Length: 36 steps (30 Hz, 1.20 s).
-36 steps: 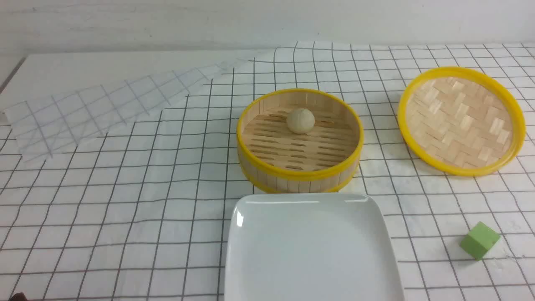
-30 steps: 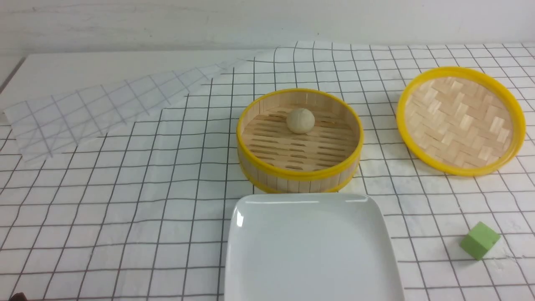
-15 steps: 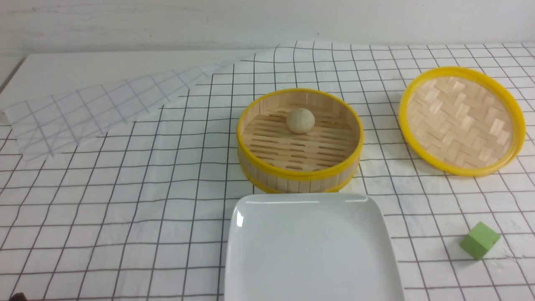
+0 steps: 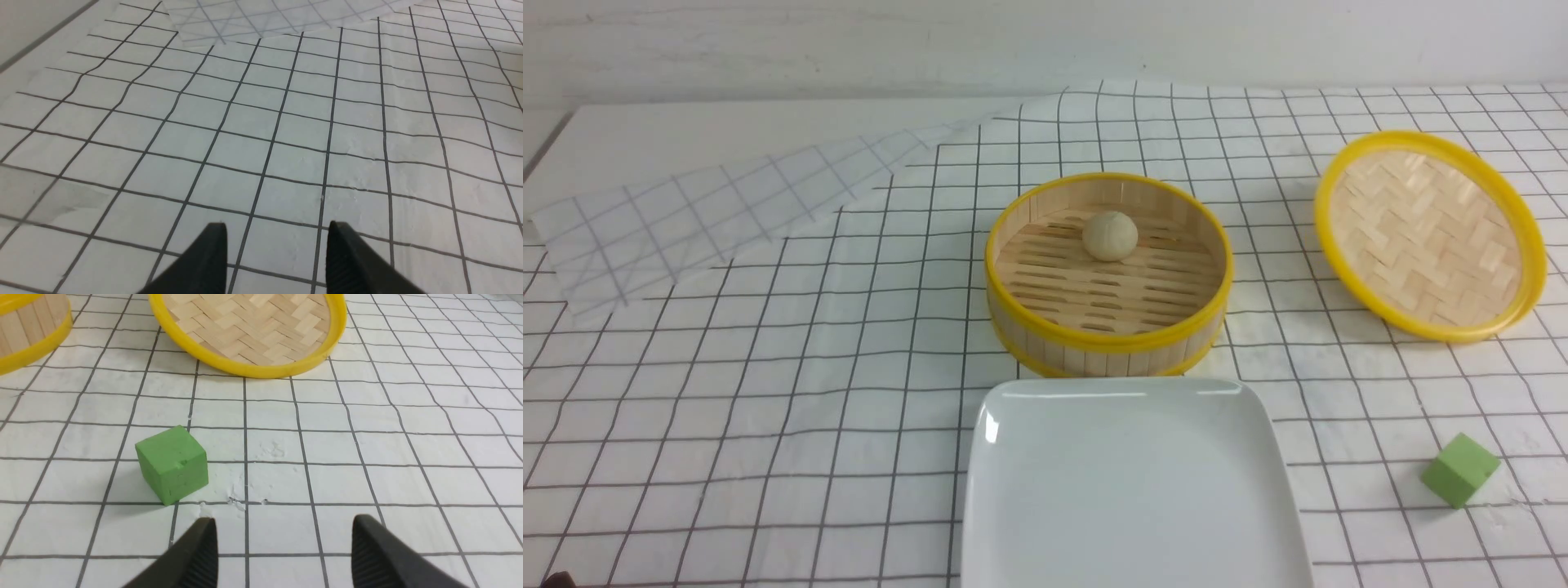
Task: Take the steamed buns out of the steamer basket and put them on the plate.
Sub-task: Use the right arm to grab the steamed stuffed bun that is closest to it
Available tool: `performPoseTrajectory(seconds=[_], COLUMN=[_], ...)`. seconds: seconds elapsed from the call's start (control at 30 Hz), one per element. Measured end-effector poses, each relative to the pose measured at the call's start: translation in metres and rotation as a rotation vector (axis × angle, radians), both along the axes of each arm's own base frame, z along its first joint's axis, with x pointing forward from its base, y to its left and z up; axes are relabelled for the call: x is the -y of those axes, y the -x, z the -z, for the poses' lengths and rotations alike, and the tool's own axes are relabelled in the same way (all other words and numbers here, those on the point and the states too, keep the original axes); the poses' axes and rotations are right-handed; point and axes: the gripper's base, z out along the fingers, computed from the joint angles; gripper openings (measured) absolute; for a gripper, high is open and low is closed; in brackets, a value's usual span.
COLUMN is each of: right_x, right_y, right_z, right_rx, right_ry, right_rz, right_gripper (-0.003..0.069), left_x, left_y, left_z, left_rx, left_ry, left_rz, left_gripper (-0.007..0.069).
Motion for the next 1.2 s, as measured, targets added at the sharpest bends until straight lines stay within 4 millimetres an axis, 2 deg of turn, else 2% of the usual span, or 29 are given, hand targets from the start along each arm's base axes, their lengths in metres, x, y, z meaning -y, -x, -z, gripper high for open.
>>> performPoseTrajectory(seconds=[0.37,0.4,0.47,0.53,0.6,0.67,0.83,1.0,1.2], right_x=[-0.002,-0.002,-0.002,-0.003,-0.003,-0.004,-0.006,-0.007,-0.009], right_y=[-0.001,0.0,0.001,0.006,0.008,0.019,0.042,0.056,0.06], right_z=[-0.006,-0.017,-0.026,-0.055,-0.067,-0.101,-0.147,-0.164,-0.165], right_rx=[0.049,0.082,0.11,0.197,0.236,0.346,0.475,0.472,0.427], right_ry=[-0.068,-0.072,-0.081,-0.078,-0.084,-0.089,-0.123,-0.143,-0.169], right_rz=[0.001,-0.001,-0.003,-0.007,-0.009,-0.017,-0.027,-0.03,-0.039], right_gripper=[0.0441,0.0441,0.0441,0.0441,0.0441,0.0441,0.0441,0.0441,0.0441], left_x=[0.0,0.0,0.0,0.0,0.0,0.0,0.0,0.0,0.0], left_y=[0.0,0.0,0.0,0.0,0.0,0.0,0.0,0.0,0.0], left_z=[0.0,0.0,0.0,0.0,0.0,0.0,0.0,0.0,0.0], left_rx=[0.0,0.0,0.0,0.0,0.0,0.0,0.0,0.0,0.0], left_ry=[0.0,0.0,0.0,0.0,0.0,0.0,0.0,-0.001,-0.001], left_rz=[0.0,0.0,0.0,0.0,0.0,0.0,0.0,0.0,0.0], left_gripper=[0.0355,0.0355,0.0355,0.0355,0.0355,0.0355,0.0355,0.0355,0.0355])
